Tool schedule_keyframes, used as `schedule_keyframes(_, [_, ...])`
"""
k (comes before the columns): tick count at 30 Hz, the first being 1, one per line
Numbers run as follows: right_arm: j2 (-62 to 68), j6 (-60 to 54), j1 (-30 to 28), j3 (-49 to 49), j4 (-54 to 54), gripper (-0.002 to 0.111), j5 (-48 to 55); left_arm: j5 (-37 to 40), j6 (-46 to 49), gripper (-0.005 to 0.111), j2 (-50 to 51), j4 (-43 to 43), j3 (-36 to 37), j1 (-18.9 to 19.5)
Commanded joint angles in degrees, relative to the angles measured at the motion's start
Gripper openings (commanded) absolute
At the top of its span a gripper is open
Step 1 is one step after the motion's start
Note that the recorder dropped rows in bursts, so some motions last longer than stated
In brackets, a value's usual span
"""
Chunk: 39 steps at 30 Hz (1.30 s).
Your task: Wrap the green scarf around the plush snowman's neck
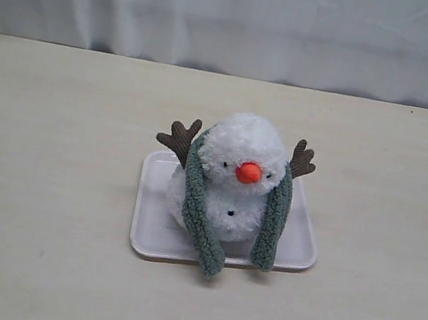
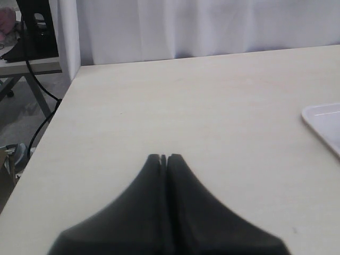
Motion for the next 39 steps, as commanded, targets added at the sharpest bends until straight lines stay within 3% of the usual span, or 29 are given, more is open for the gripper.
schedule_keyframes(1, [-5.3,-0.8,0.1,0.3,-0.4,0.004,1.2,-0.6,-0.2,0.0,-0.2,-0.1,0.2,0.0])
schedule_keyframes(32, [-16.3,-0.8,-0.2,0.3,0.0,0.004,1.1,-0.6,-0.2,0.0,-0.2,-0.1,0.2,0.0])
schedule_keyframes(39, [-21.4,-0.8,-4.4,0.3,0.0,0.004,1.1,-0.6,-0.2,0.0,-0.2,-0.1,0.2,0.0])
